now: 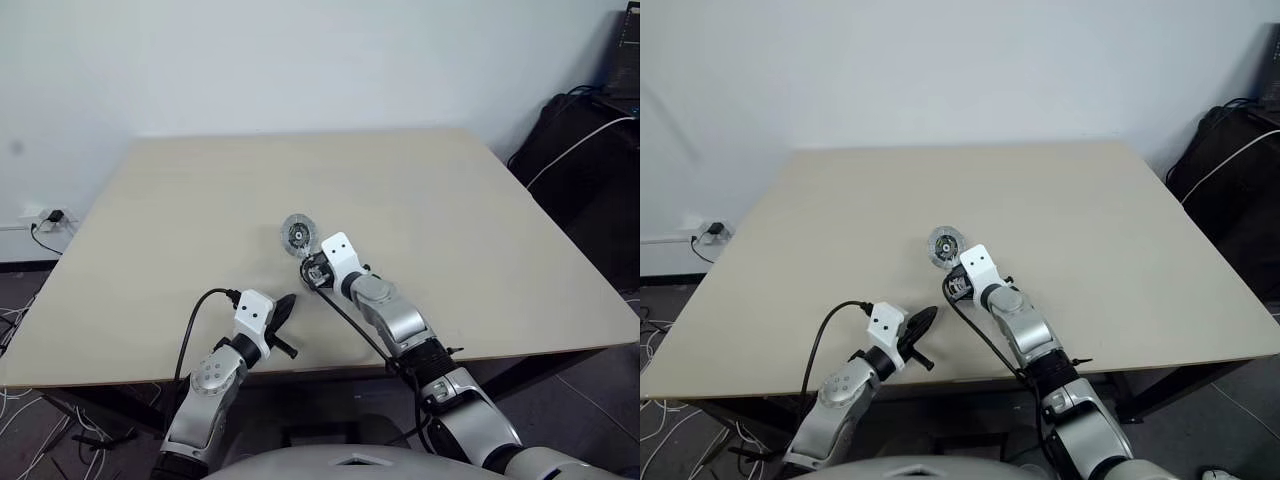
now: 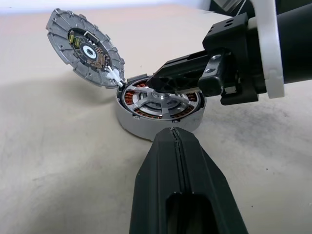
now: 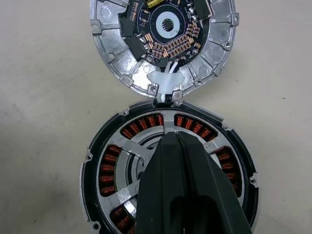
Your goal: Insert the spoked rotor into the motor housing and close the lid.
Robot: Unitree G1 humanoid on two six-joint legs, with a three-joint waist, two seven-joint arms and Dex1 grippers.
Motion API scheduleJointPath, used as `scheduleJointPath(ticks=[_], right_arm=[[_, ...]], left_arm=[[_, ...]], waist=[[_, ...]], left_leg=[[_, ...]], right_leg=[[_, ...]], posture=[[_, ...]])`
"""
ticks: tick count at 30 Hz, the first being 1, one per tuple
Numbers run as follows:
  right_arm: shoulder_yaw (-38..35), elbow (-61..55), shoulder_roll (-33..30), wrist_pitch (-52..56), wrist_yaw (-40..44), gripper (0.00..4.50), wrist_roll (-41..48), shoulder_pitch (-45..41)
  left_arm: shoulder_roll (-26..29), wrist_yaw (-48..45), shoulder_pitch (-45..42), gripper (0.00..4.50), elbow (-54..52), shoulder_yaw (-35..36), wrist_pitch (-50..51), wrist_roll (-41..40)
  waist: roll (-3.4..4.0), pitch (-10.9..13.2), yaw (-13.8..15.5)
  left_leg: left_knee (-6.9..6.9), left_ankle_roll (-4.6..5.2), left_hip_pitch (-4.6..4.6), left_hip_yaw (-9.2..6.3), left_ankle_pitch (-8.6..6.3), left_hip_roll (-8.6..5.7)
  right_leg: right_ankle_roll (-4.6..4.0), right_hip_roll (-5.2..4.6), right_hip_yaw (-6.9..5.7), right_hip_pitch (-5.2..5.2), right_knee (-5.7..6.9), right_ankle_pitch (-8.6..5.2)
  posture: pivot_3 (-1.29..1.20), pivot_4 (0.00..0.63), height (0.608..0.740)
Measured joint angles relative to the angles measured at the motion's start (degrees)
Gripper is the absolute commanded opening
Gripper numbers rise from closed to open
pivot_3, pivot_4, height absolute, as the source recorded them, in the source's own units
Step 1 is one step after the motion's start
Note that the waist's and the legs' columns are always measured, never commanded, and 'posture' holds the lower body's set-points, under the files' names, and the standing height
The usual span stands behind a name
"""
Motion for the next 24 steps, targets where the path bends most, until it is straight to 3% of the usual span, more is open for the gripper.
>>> scheduleJointPath(ticks=[6, 9, 14, 24], right_arm=[[3.3, -6.2, -5.5, 0.9, 9.2, 0.02, -0.8, 0.0], [6.6, -11.5, -10.5, 0.7, 16.8, 0.63, -1.8, -1.8], [13.4, -15.1, -17.2, -1.0, 28.0, 2.25, -5.6, -6.4], [22.7, -8.1, -20.8, -7.3, 39.5, 2.25, -15.7, -14.1]], left_arm=[[0.0, 0.0, -0.2, 0.00, -0.8, -0.4, 0.3, 0.0], [0.1, -0.1, -0.6, 0.00, -0.8, -0.4, 0.3, -0.1], [-0.5, -0.5, -1.1, 0.00, -0.5, -0.4, 0.1, -0.1], [-1.3, 0.1, -1.0, 0.00, 2.7, -0.1, -2.7, -0.1]], waist=[[0.01, 0.0, 0.0], [-0.01, 0.0, 0.0], [-0.06, 0.0, 0.1], [-0.25, 0.2, 0.2]], left_leg=[[0.00, 0.03, -0.01, 0.01, 0.00, -0.01], [0.00, 0.05, -0.01, -0.01, -0.01, 0.00], [0.03, 0.05, 0.00, -0.04, 0.02, 0.00], [0.05, -0.14, -0.01, -0.04, 0.13, -0.01]], right_leg=[[0.00, 0.00, -0.01, -0.02, -0.01, 0.01], [0.00, 0.03, -0.10, -0.02, -0.01, 0.01], [-0.03, 0.05, -0.24, 0.02, -0.01, 0.03], [-0.05, 0.01, -0.25, 0.01, -0.01, 0.05]], posture=[[0.00, 0.000, 0.740], [0.00, 0.000, 0.740], [0.00, 0.000, 0.740], [0.00, 0.000, 0.740]])
